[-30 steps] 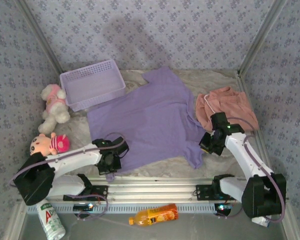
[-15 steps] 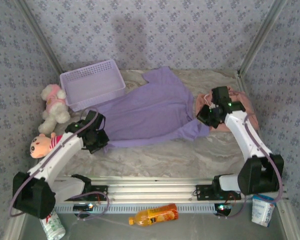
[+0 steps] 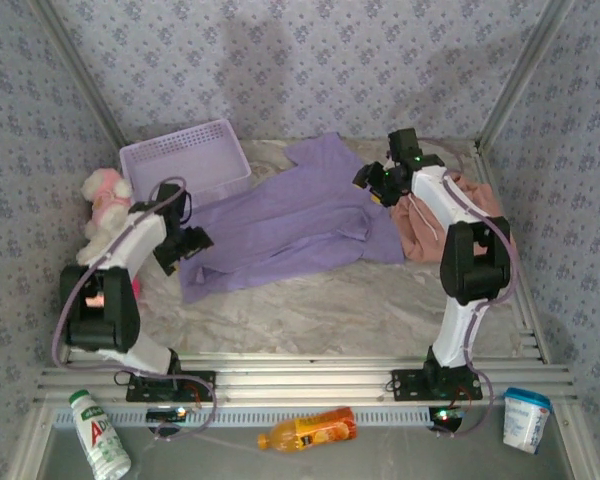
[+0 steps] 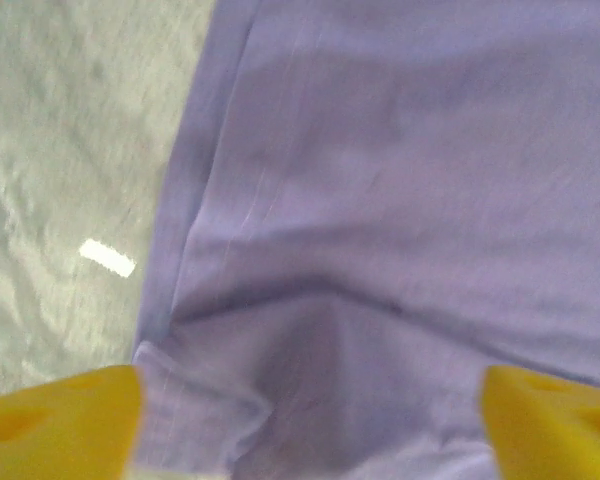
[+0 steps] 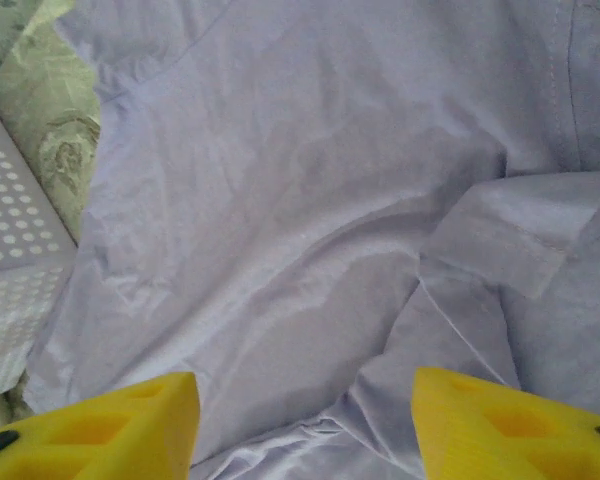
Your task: Fold and stack the mixed laundry pile
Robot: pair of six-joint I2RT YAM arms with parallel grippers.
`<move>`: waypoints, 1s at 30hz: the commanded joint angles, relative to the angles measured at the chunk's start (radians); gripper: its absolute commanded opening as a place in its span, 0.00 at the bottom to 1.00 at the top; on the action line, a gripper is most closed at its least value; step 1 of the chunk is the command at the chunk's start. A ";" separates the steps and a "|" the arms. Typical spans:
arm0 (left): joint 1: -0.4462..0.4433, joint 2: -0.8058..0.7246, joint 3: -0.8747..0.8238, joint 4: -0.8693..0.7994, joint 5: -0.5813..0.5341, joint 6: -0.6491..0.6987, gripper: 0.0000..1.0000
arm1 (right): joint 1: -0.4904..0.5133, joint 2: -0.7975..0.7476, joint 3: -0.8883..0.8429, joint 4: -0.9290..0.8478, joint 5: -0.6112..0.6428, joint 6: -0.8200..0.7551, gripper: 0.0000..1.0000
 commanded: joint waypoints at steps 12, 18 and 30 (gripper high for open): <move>-0.184 -0.265 -0.106 -0.088 0.096 -0.053 0.77 | -0.115 -0.412 -0.424 -0.114 0.032 -0.128 0.59; -0.217 -0.422 -0.373 0.088 0.124 -0.296 0.58 | -0.116 -0.491 -0.641 -0.059 0.032 -0.055 0.58; -0.138 -0.519 -0.595 0.352 -0.059 -0.605 0.54 | -0.036 -0.428 -0.732 0.202 0.209 0.249 0.59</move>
